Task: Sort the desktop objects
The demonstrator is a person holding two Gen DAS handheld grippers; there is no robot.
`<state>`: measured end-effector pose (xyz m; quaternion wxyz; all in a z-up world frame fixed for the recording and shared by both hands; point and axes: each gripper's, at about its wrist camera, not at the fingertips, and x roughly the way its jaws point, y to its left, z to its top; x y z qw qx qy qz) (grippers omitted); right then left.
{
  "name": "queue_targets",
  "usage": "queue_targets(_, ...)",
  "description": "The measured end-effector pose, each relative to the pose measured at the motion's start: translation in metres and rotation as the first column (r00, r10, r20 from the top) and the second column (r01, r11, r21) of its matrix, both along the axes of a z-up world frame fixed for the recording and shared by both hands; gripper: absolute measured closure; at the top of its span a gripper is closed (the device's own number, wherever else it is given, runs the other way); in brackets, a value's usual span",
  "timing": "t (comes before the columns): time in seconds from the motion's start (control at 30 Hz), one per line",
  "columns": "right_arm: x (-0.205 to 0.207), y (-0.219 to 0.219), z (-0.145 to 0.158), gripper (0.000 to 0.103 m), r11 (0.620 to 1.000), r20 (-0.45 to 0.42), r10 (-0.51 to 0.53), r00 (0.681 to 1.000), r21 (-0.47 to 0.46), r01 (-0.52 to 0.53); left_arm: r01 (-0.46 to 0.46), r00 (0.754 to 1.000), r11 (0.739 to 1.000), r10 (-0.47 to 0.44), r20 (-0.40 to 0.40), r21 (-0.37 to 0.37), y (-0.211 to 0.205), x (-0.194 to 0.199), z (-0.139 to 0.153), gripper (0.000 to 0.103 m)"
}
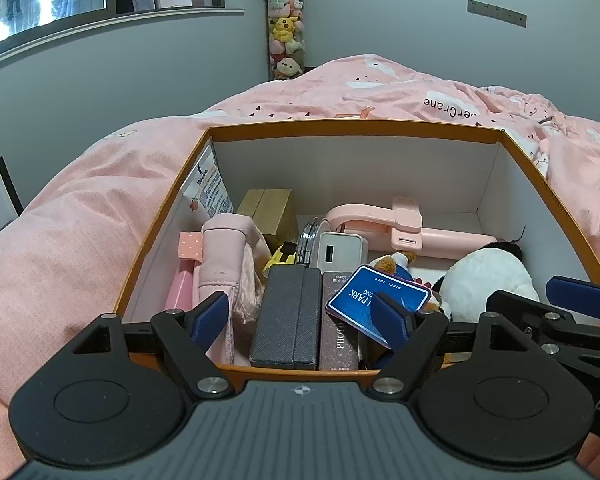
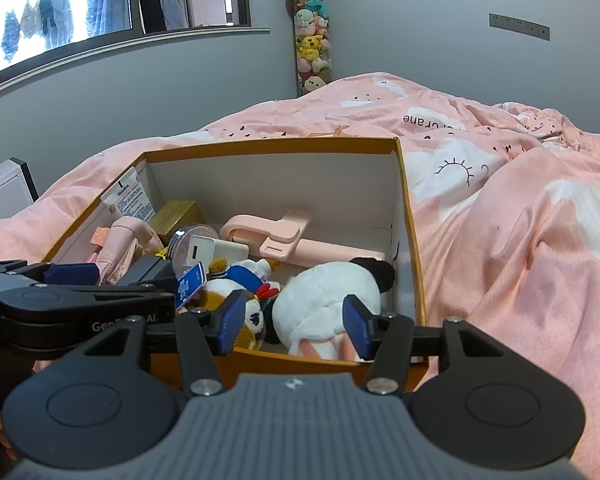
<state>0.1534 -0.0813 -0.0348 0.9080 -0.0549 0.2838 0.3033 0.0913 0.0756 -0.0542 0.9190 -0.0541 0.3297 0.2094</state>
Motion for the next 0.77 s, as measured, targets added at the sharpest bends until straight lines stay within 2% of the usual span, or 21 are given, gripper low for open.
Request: queue_targets(0.77,0.0006,-0.0017,-0.003,0.046,1.0,-0.004,0.002,1.0,0.001,-0.002,0.0,1.0,1.0,0.0,-0.005,0.002,0.0002,0.0005,-0.0013,0.009)
